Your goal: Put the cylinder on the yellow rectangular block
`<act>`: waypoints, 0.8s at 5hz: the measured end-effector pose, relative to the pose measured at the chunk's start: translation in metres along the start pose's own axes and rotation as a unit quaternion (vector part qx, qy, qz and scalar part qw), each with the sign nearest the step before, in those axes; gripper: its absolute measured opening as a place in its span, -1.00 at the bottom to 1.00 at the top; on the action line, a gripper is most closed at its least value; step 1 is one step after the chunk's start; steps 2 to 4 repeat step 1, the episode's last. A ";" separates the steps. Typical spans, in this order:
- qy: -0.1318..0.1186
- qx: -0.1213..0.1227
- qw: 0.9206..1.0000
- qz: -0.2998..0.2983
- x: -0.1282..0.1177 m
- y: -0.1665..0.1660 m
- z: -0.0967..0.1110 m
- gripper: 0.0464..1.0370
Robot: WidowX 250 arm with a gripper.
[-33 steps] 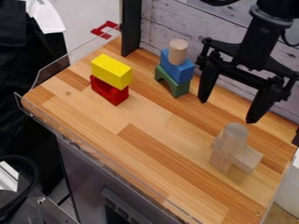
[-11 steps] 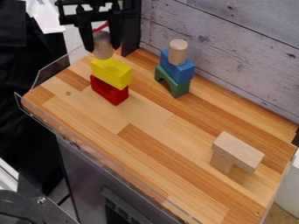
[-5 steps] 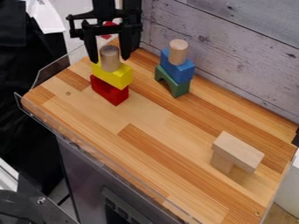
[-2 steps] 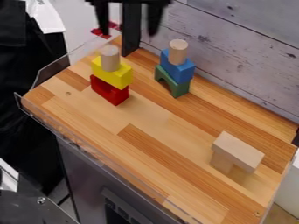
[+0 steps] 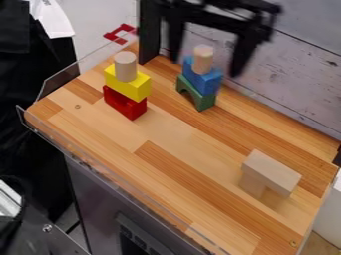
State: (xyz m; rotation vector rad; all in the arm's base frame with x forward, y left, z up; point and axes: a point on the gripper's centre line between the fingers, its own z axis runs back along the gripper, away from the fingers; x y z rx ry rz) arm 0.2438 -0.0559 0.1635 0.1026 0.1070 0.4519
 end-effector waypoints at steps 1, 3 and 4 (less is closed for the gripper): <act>0.004 -0.014 0.999 -0.034 -0.005 -0.031 -0.010 0.92; 0.004 -0.014 0.999 -0.034 -0.005 -0.031 -0.010 0.92; 0.004 -0.014 0.999 -0.034 -0.005 -0.031 -0.010 0.92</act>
